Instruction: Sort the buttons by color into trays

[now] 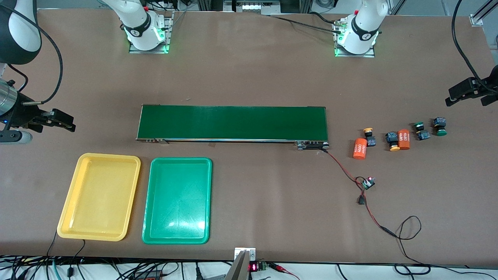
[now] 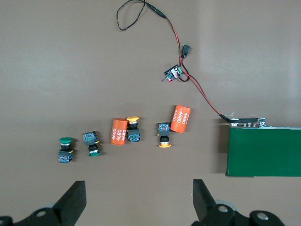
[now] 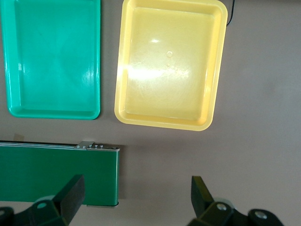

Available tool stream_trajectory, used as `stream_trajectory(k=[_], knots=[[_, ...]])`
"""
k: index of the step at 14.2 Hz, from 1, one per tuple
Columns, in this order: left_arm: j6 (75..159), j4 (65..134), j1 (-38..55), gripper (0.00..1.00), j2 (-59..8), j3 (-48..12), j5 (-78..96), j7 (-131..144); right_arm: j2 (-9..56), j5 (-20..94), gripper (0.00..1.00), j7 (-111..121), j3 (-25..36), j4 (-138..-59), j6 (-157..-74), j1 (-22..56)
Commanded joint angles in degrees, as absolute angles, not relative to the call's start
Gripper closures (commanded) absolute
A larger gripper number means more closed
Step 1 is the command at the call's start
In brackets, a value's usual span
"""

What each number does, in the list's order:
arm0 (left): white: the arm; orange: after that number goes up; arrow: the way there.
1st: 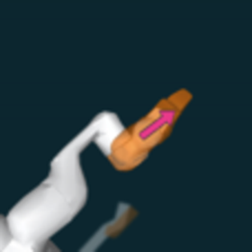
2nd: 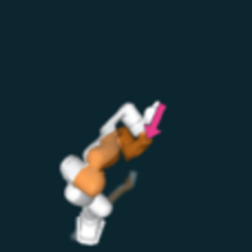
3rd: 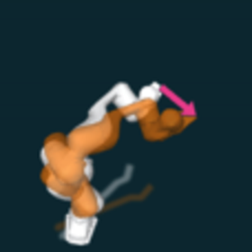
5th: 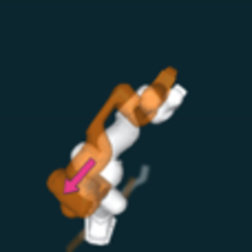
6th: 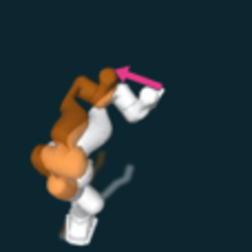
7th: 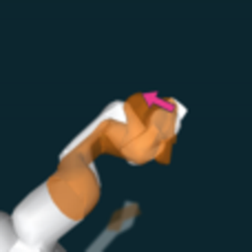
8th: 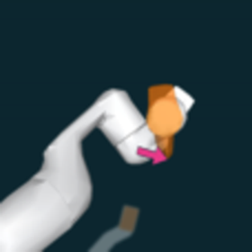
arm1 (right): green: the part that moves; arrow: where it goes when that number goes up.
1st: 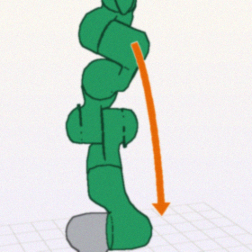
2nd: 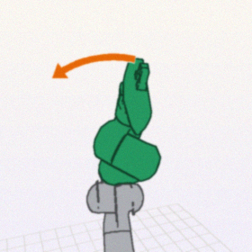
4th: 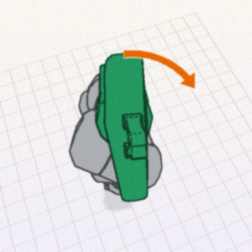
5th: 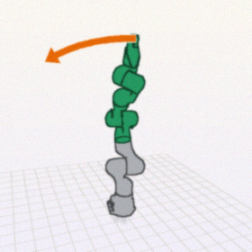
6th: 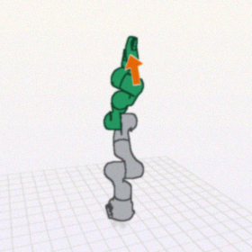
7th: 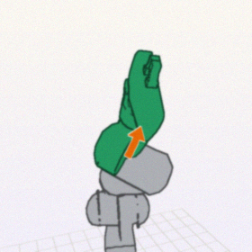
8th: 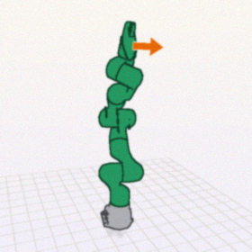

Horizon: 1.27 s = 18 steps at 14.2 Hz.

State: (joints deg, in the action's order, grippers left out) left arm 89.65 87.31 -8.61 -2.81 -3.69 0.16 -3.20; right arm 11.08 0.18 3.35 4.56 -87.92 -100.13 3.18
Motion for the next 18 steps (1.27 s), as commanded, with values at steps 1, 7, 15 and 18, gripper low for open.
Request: stream_trajectory(k=[1,7,15,18], knots=[[88.34,88.06,-8.88,0.00,-1.50,-3.87,0.70,-2.90,11.16,0.97,0.00,2.90,4.48,-87.54,-100.28,3.25],[87.98,87.36,-8.88,0.00,-1.76,-3.34,0.53,-2.90,11.07,0.97,0.00,2.81,4.48,-87.54,-100.28,3.43],[88.50,86.75,-7.82,0.00,-13.77,-3.87,1.14,-3.87,11.07,0.97,0.00,2.81,4.40,-87.54,-100.37,3.34],[88.51,83.68,-6.33,0.00,-20.29,-4.13,1.32,-4.04,11.07,0.97,0.00,2.81,4.39,-87.54,-100.28,3.43]])
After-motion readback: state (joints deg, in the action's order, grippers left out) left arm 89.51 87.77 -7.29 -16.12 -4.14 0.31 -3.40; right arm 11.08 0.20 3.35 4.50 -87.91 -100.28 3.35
